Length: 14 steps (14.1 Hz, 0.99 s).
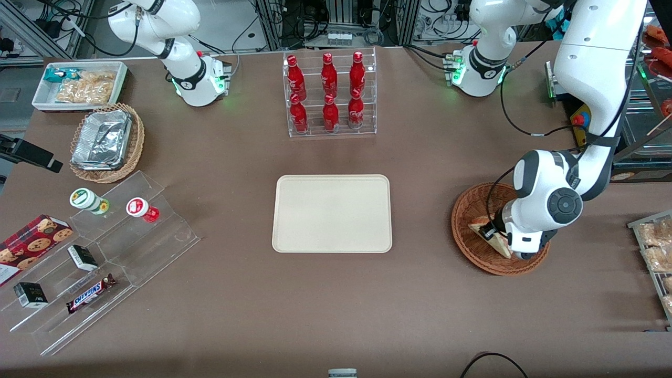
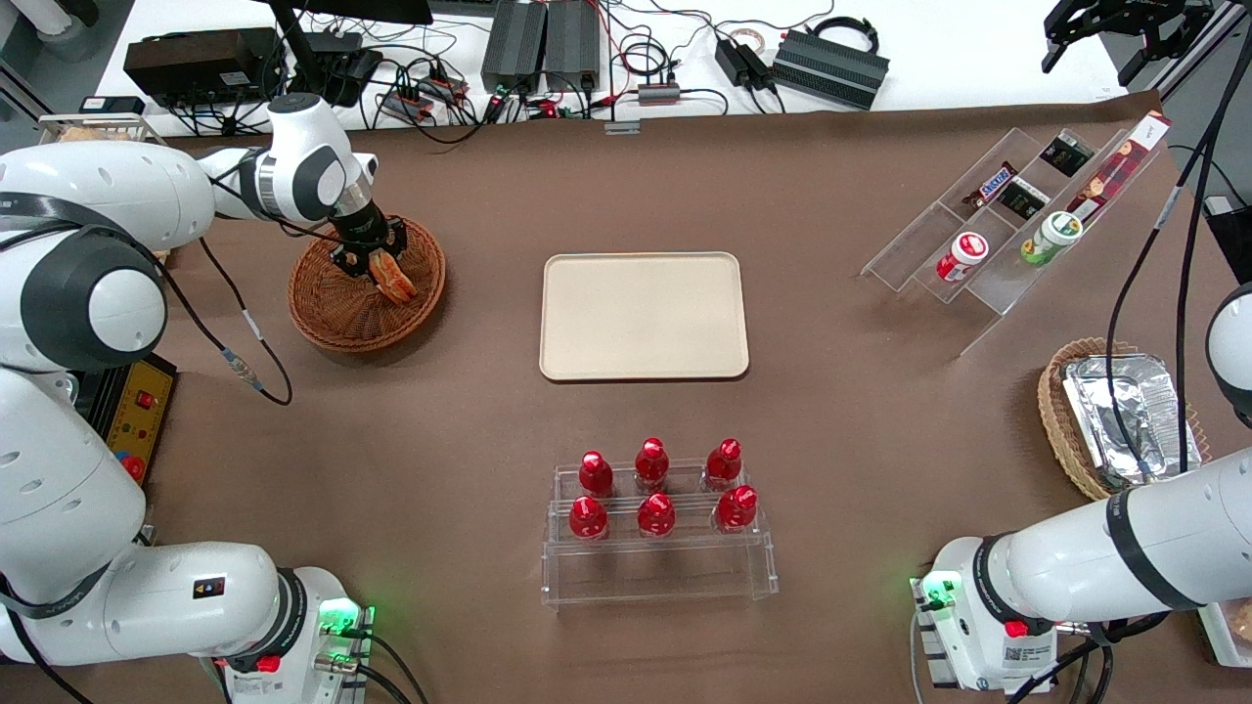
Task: Place sandwich from basket to tray
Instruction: 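Close the left gripper on the wrapped sandwich and lift it, then carry the held sandwich over to the beige tray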
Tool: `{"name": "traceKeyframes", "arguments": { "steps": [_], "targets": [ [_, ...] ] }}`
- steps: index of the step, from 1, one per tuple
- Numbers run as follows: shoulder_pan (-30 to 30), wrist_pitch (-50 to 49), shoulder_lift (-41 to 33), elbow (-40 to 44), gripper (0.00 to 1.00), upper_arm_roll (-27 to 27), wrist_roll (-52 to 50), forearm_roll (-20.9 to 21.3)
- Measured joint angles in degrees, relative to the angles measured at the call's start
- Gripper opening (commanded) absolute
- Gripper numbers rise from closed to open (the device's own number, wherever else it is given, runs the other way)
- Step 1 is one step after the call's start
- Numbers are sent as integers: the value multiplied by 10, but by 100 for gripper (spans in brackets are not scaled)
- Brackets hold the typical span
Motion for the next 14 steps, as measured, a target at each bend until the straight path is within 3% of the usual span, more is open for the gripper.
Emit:
{"name": "traceKeyframes", "arguments": {
  "steps": [5,8,14],
  "targets": [
    [-1,-32,-15,38,17,-10,2,0],
    [-22,-96,-33,91,17,-46,2,0],
    [-196,-142,-11,155,17,-61,-5,0]
  ]
}}
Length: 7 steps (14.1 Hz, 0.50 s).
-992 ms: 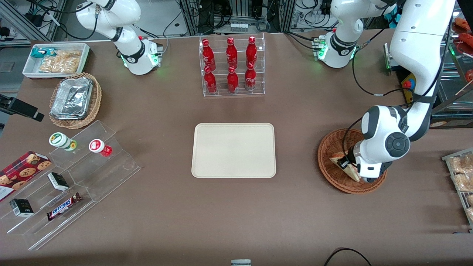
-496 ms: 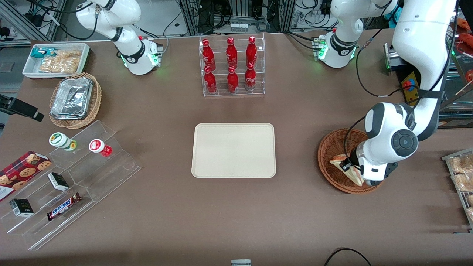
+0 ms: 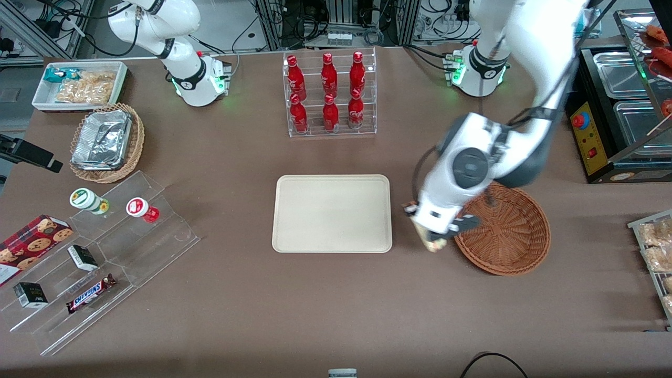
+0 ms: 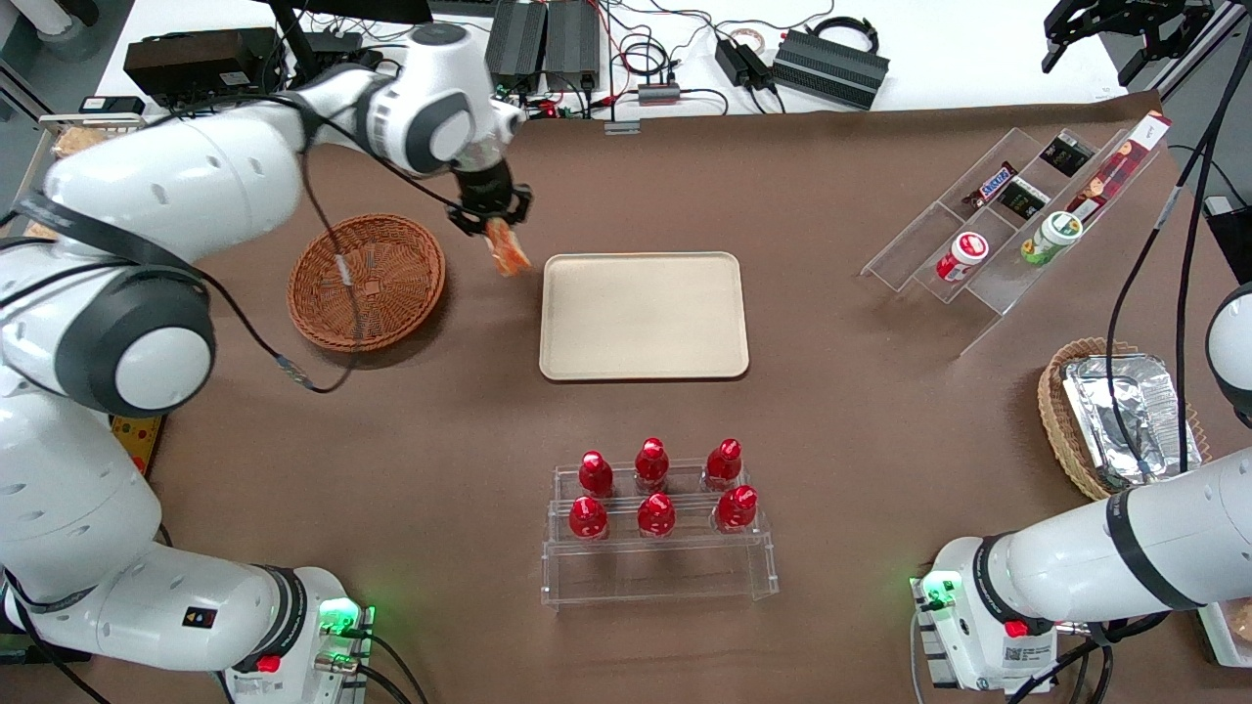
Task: Place sandwich from basket to tray
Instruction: 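Carry the held sandwich over to the beige tray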
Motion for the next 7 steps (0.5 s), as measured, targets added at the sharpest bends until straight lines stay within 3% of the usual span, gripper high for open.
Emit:
{"name": "traceKeyframes", "arguments": {
  "steps": [7],
  "targets": [
    [-133,12,142,127,19,1,1,0]
  ]
}}
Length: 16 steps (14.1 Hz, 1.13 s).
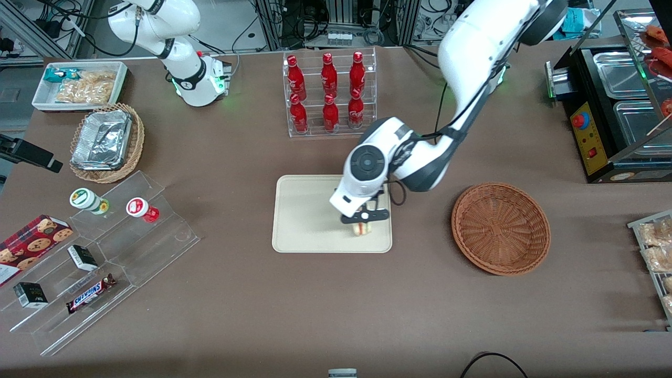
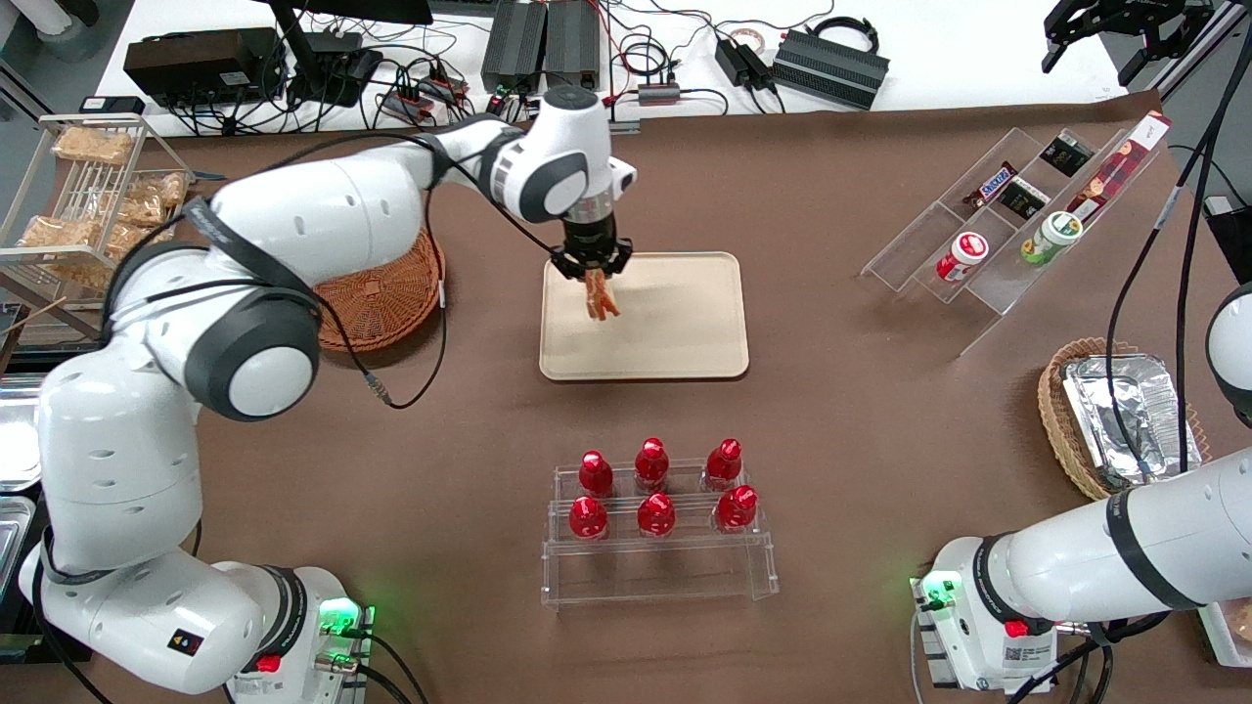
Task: Place sandwich from basket to tray
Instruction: 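Carry the held sandwich over to the beige tray, then lower the sandwich onto the tray and open the left gripper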
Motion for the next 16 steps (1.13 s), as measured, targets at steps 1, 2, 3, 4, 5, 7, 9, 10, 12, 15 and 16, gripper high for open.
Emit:
{"name": "traceKeyframes", "arguments": {
  "steps": [1,2,3,4,5,7,9,10,12,15,16],
  "targets": [
    [-17,0,15,17,19,0,0,0],
    [-31,0,27,31,20,1,0,0],
    [-42,0,36,42,21,1,0,0],
    [-49,0,43,50,21,2,0,0],
    [-53,0,50,56,22,2,0,3],
    [-57,0,64,64,26,3,1,17],
    [-57,0,76,71,31,4,2,22],
    [-57,0,80,74,35,4,3,23],
    [-57,0,84,77,49,5,3,23],
    [-57,0,85,81,100,5,4,25],
    [-57,0,85,81,100,5,4,34]
  ]
}}
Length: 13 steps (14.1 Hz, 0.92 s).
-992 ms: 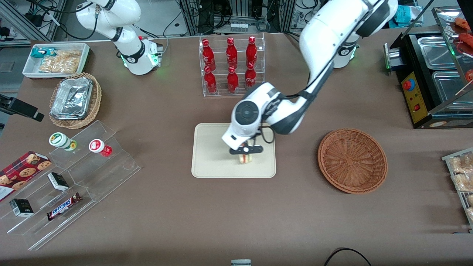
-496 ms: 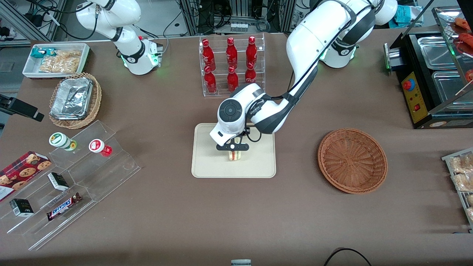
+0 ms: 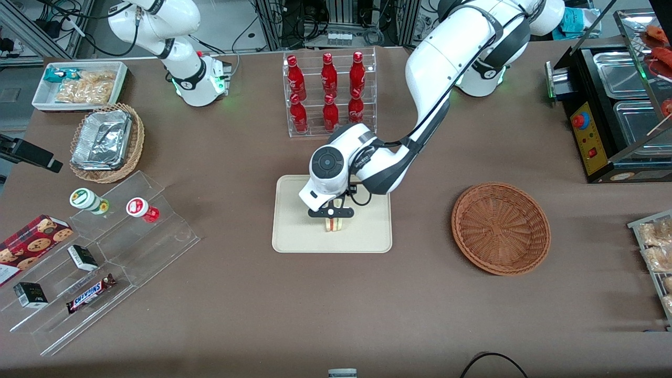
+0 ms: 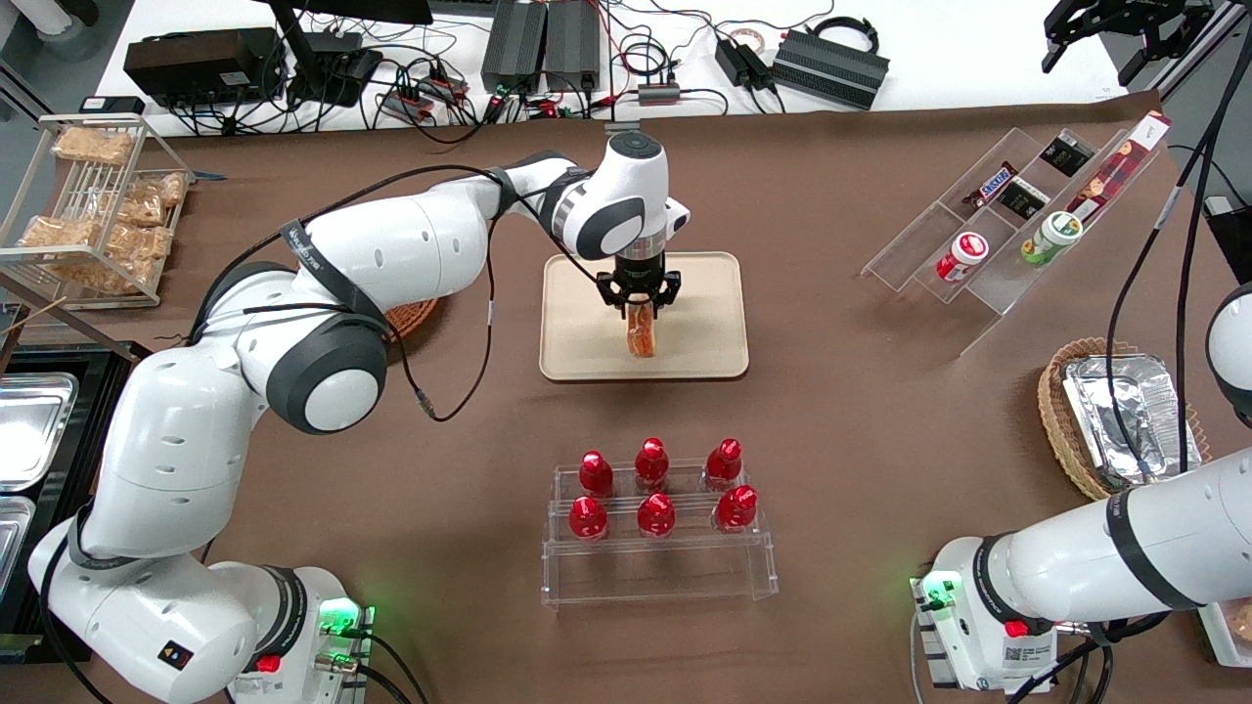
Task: Place sandwich from basket to tray
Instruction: 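Lower the sandwich onto the tray and open the left gripper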
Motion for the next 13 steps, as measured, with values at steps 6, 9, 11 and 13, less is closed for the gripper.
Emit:
{"name": "traceKeyframes", "arguments": {
  "steps": [6,9,11,13],
  "targets": [
    [1,-3,-7,17,100,4,-1,46],
    [2,-15,-36,28,100,21,-1,48],
    [6,-48,-68,31,100,38,-1,48],
    [27,-91,-107,31,100,46,0,47]
  ]
}}
